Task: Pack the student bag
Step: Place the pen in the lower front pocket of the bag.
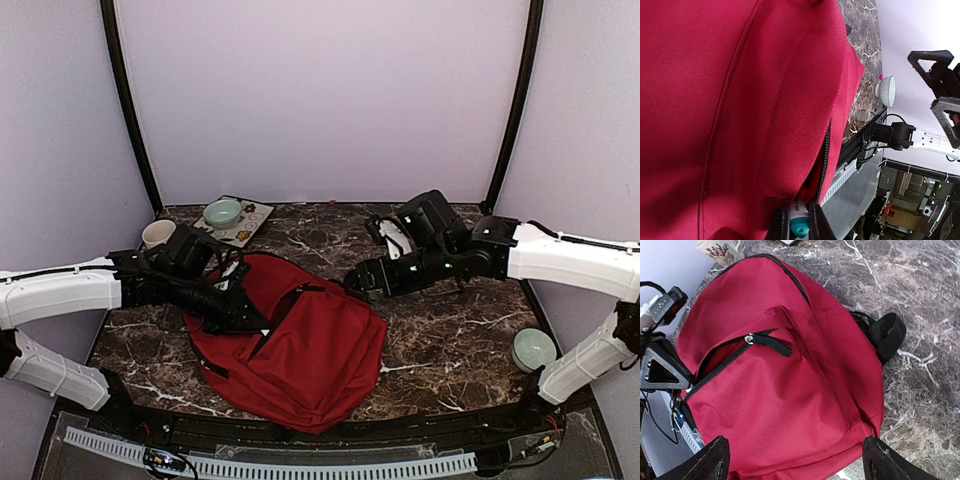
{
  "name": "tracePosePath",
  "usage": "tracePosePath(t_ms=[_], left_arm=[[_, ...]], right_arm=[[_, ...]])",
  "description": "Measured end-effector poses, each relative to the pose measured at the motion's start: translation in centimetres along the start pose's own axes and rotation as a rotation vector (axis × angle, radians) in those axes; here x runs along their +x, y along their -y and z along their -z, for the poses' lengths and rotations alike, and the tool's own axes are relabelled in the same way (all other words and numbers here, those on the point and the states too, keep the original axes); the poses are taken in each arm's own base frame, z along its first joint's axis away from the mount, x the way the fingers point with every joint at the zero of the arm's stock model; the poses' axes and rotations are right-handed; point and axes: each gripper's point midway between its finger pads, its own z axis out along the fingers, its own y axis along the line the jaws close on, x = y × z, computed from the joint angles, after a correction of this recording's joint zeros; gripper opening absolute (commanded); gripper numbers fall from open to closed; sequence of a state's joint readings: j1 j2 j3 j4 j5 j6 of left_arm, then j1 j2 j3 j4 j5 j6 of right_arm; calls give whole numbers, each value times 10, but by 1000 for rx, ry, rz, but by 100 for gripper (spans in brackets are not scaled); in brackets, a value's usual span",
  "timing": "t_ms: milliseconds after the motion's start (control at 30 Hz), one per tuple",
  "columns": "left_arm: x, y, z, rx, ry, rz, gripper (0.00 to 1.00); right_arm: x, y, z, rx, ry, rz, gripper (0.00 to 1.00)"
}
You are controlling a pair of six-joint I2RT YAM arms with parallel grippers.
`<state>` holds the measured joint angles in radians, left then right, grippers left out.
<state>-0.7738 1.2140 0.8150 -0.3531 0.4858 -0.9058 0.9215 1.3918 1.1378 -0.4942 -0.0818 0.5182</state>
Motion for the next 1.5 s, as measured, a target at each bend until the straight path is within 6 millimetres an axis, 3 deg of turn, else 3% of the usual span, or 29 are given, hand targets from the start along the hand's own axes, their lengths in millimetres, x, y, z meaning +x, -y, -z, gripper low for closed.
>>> tracePosePath(t_ms=[167,400,900,1200,1500], left_arm=[[2,0,-5,3,-21,2,0],[3,-3,-11,-7,-47,9,0],[2,12,-21,-26,-93,-64,7],[-8,20,-38,-54,-131,-102,9],[-12,23,-46,-54,-156,-132,24]], right_arm=[[11,6,-4,14,-24,-13,92],[9,7,0,17,-10,-18,92],[13,10,2,23,-7,-34,92],[14,11,1,29,-12,-34,92],[16,17,1,58,-19,-14,92]])
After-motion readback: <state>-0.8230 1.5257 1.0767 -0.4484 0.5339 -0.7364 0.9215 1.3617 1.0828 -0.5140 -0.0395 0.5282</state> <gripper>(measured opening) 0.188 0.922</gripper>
